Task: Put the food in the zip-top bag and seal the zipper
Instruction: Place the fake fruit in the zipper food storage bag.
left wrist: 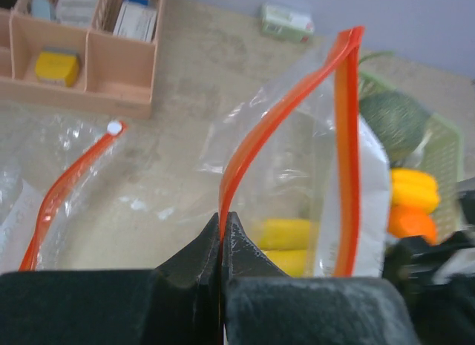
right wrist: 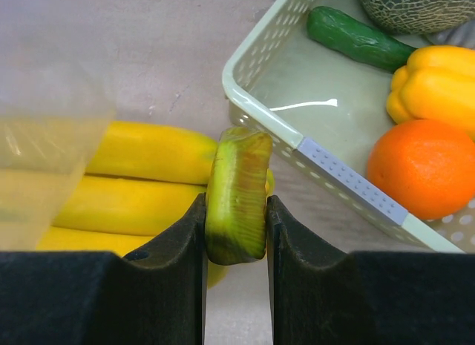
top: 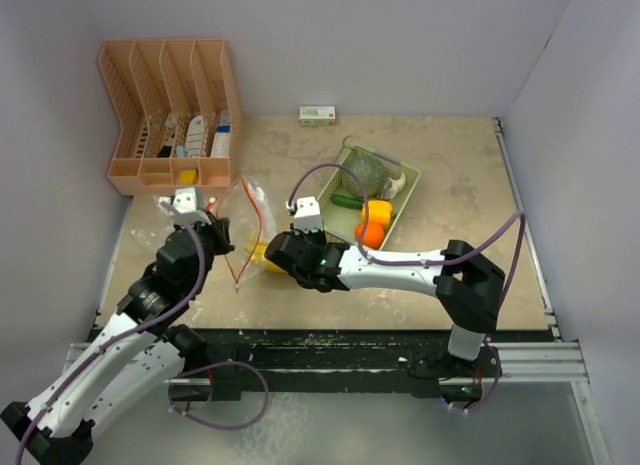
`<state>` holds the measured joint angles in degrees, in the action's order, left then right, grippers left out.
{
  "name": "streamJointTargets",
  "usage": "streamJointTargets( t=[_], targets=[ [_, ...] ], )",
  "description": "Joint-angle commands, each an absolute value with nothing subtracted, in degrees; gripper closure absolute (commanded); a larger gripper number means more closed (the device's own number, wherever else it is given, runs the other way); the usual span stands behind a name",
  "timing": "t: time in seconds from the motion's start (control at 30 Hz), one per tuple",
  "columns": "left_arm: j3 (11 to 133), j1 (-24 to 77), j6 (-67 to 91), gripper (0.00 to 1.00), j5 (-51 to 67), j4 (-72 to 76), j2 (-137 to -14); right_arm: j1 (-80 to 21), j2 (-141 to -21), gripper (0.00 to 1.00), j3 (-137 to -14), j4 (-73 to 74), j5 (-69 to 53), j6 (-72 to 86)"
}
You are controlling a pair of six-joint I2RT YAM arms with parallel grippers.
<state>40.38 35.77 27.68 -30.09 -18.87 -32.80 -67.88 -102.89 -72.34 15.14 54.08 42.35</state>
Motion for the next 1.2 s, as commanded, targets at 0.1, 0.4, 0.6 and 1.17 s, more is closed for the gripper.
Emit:
streamJointTargets(
  t=[0.1,0.4,0.6,1.17],
  targets=[
    [33.42,36.09,29.81,1.00,-34.02,-14.54,-40.27,-68.22,-89.39,1.00,-62.65,10.09,53.67,33.33],
    [35.15,36.05,27.90,1.00,-36.51,-13.36,-44.11,-68.30,-64.92,1.00,-49.24,6.20,42.39,21.99],
    [41.14,36.08,27.40,1.00,-39.52,-21.05,-43.24,-68.21,-58.34,1.00,-46.06,-0.35,34.63,19.08],
    [50.47,36.05,22.95,1.00,-52.35,-27.61,-48.89,-67.95,-61.49,1.00,-45.47,7.93,37.33,31.86]
  ],
)
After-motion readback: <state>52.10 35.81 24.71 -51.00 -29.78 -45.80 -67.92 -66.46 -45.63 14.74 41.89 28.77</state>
